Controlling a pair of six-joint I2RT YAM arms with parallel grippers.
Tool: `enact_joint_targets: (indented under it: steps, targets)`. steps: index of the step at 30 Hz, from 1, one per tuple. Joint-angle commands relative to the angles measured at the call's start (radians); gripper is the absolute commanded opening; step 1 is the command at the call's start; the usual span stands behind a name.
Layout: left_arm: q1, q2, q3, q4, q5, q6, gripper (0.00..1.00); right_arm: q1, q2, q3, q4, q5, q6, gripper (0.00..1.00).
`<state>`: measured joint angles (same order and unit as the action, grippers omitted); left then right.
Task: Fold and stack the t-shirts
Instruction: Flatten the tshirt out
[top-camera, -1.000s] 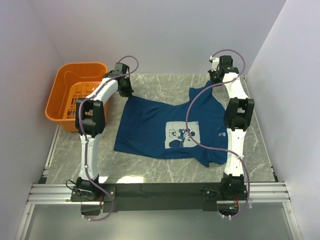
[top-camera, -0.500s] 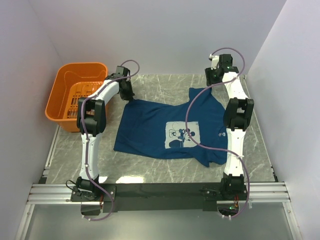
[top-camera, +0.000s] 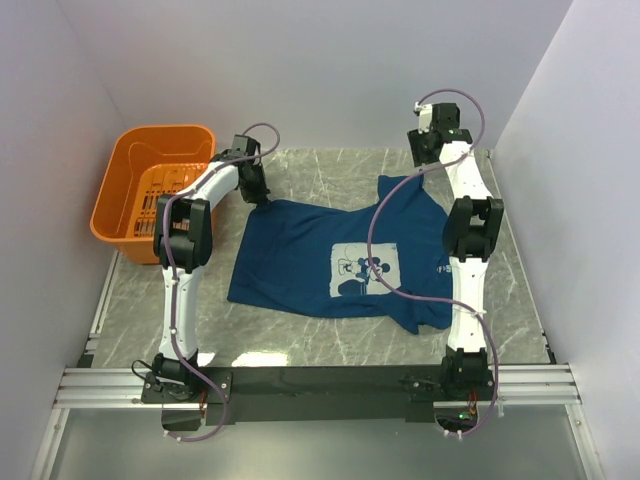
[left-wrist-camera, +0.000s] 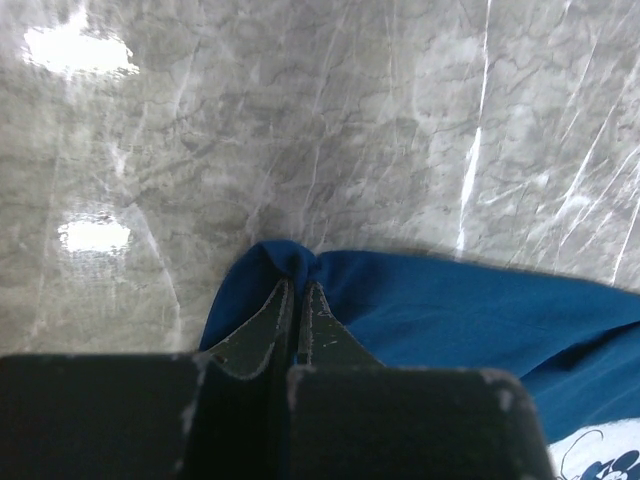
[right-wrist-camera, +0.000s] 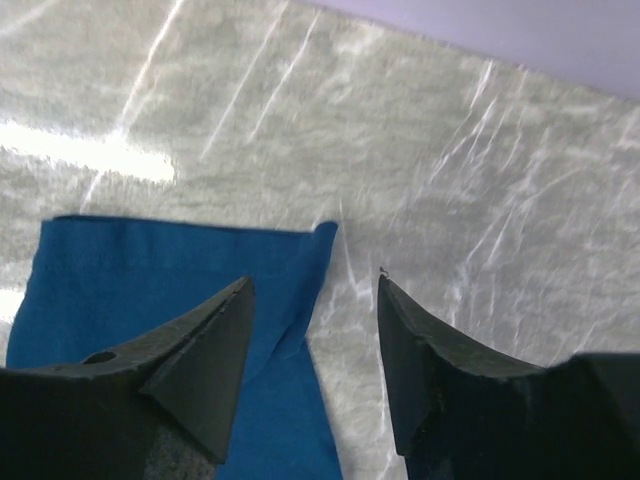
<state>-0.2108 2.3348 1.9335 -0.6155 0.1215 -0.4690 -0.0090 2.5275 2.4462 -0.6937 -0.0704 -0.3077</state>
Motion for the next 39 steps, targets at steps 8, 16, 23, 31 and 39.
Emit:
enact_joint_targets:
  steps: [8, 16, 23, 31, 39]
  targets:
    - [-0.013, -0.046, -0.027, 0.034, 0.033, -0.013, 0.0, 0.004, 0.045, 0.036, -0.095, 0.037, 0.027, 0.52]
    - [-0.016, -0.055, -0.033, 0.034, 0.032, -0.013, 0.0, 0.03, 0.065, 0.06, -0.107, 0.053, 0.027, 0.47]
    - [-0.022, -0.066, -0.034, 0.033, 0.029, -0.014, 0.0, 0.029, 0.067, 0.071, -0.116, 0.029, 0.016, 0.24]
    - [-0.022, -0.141, -0.077, 0.056, 0.03, -0.017, 0.0, -0.025, -0.079, -0.094, -0.012, -0.14, 0.025, 0.0]
    - [-0.022, -0.313, -0.189, 0.194, 0.053, -0.049, 0.0, -0.062, -0.509, -0.487, 0.212, -0.48, -0.062, 0.0]
